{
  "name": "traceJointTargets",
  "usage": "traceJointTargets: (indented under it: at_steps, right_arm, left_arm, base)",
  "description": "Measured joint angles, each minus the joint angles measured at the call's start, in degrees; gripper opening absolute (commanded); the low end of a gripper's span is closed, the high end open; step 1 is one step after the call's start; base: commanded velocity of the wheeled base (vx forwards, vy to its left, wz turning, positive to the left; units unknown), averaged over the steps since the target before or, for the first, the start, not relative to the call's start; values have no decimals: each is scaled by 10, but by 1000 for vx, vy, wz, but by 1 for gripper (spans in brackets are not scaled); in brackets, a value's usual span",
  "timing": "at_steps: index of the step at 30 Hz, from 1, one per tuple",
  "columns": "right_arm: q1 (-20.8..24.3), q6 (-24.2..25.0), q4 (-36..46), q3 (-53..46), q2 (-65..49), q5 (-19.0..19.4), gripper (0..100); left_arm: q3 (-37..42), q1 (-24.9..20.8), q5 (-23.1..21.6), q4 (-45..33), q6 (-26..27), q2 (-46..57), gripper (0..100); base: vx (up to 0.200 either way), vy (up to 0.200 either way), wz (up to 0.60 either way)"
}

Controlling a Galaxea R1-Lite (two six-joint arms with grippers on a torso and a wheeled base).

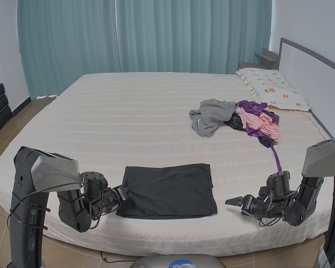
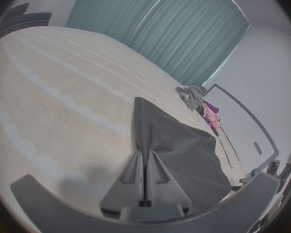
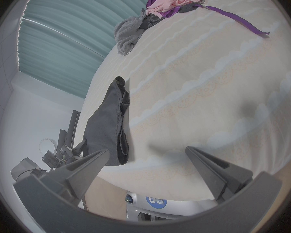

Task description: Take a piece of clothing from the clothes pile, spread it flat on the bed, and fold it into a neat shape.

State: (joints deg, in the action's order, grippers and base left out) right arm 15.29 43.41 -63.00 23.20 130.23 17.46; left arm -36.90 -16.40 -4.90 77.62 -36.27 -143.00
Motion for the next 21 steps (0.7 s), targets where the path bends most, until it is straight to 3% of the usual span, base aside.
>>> traceJointTargets:
  at_steps: [14, 21]
  right_arm:
    - [0, 0, 0, 0, 0, 0, 100]
    - [0, 0, 0, 1, 0, 0, 100]
  left_arm:
    - [-1, -1, 12, -1, -1, 1, 0]
    - [1, -1, 12, 0, -2, 1, 0]
  base:
    - [0, 0, 0]
    - [0, 200, 0]
